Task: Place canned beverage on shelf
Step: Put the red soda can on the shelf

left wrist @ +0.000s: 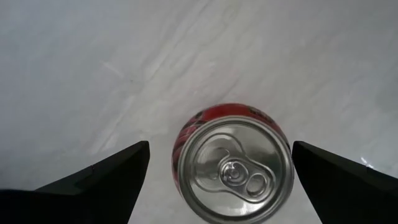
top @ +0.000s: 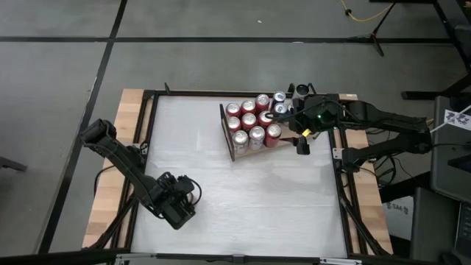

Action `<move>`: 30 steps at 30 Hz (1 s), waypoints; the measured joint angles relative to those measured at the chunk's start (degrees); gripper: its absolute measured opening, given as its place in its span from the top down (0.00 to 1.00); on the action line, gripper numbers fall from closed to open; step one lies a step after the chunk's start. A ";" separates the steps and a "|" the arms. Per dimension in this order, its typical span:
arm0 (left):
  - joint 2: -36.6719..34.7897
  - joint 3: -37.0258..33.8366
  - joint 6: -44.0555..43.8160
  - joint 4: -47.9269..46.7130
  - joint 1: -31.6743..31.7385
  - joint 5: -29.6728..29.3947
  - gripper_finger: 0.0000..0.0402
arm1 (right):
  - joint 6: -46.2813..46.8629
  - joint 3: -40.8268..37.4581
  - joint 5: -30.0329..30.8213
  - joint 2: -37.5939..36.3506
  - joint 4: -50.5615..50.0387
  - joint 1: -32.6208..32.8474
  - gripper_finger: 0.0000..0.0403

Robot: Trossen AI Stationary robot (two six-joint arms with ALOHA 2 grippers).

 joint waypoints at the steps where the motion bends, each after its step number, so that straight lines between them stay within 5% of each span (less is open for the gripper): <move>1: 0.03 0.00 0.00 0.04 0.02 0.17 0.04 | 0.00 0.00 0.00 -0.01 0.00 0.00 0.30; 18: -0.02 0.00 -5.29 1.03 0.06 0.22 0.04 | 0.00 0.00 -0.02 -0.02 0.00 0.00 0.30; 30: 3.09 0.00 -10.82 1.18 0.75 6.68 0.04 | 0.00 0.00 0.00 0.00 0.02 0.00 0.30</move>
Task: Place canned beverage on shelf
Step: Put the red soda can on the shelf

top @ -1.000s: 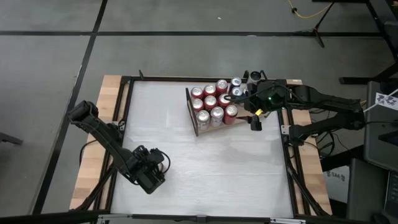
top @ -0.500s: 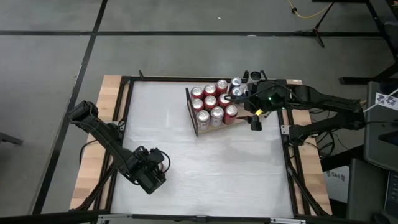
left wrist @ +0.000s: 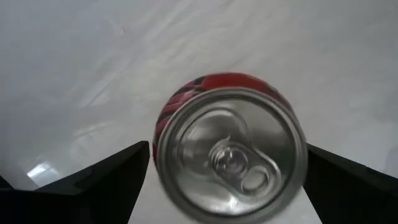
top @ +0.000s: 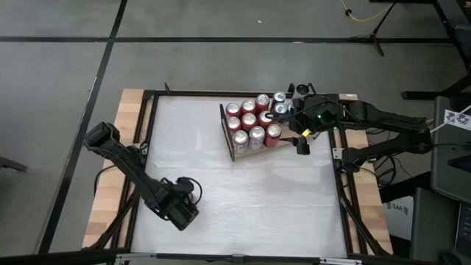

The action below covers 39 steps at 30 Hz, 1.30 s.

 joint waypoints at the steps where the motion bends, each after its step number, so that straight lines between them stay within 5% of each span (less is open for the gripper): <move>1: 0.41 0.00 0.02 0.13 0.23 0.10 0.04 | 0.00 0.00 -0.02 -0.02 -0.01 0.01 0.30; 10: 1.04 0.00 -0.04 0.76 2.47 0.55 0.06 | 0.00 0.00 -0.02 -0.02 0.00 0.00 0.30; 19: 0.98 0.00 1.15 1.20 2.91 2.16 0.30 | 0.00 0.00 -0.01 -0.02 0.00 0.01 0.30; 22: 0.98 0.07 5.49 2.43 3.88 2.16 0.31 | 0.00 0.00 -0.02 -0.02 0.00 0.02 0.30; 26: 1.09 1.17 16.30 3.27 7.07 2.49 0.31 | 0.00 0.00 -0.01 -0.01 0.00 0.02 0.30; 39: 1.09 3.65 73.28 15.95 22.44 7.02 0.31 | 0.00 0.00 0.00 -0.02 0.04 0.00 0.30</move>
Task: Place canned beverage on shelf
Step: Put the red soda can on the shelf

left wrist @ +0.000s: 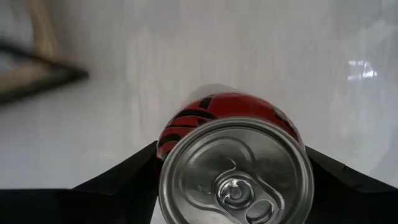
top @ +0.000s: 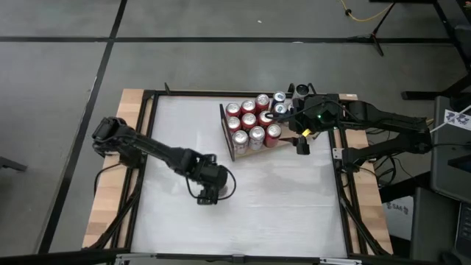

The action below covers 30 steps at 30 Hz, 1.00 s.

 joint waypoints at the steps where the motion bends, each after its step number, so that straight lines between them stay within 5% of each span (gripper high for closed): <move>1: 0.00 0.00 3.35 0.91 0.80 0.30 0.31 | 0.00 0.00 -0.02 0.00 0.00 0.00 0.30; 16: -0.02 -3.60 32.49 1.26 4.96 6.38 0.29 | 0.04 0.00 -0.02 0.00 0.00 0.01 0.30; 30: -0.07 -3.65 33.10 1.69 4.96 5.43 0.19 | 0.04 0.00 -0.02 0.01 0.00 0.01 0.30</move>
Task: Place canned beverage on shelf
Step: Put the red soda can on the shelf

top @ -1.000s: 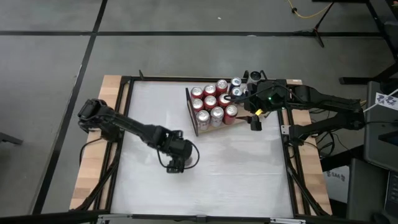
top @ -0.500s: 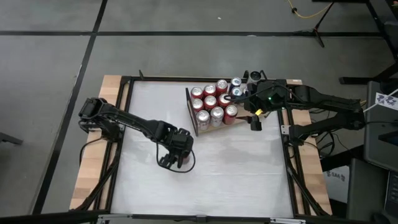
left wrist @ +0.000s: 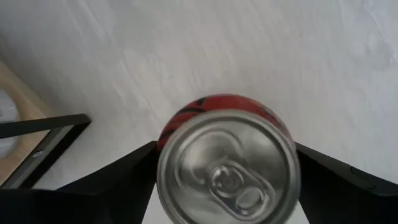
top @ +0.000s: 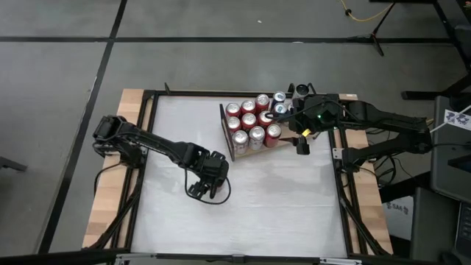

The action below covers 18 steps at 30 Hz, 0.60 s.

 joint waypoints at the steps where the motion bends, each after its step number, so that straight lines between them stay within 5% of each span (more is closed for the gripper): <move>1: -0.04 0.02 -0.05 0.00 0.00 -0.28 0.19 | 0.01 0.00 0.00 0.00 0.00 0.00 0.30; 9: -0.06 0.02 -2.04 0.17 -0.02 -2.38 0.18 | 0.00 0.00 0.00 -0.01 0.00 -0.01 0.30; 18: -0.06 0.02 -9.39 0.13 -0.33 -2.53 0.05 | 0.00 0.00 0.00 -0.01 0.00 -0.01 0.30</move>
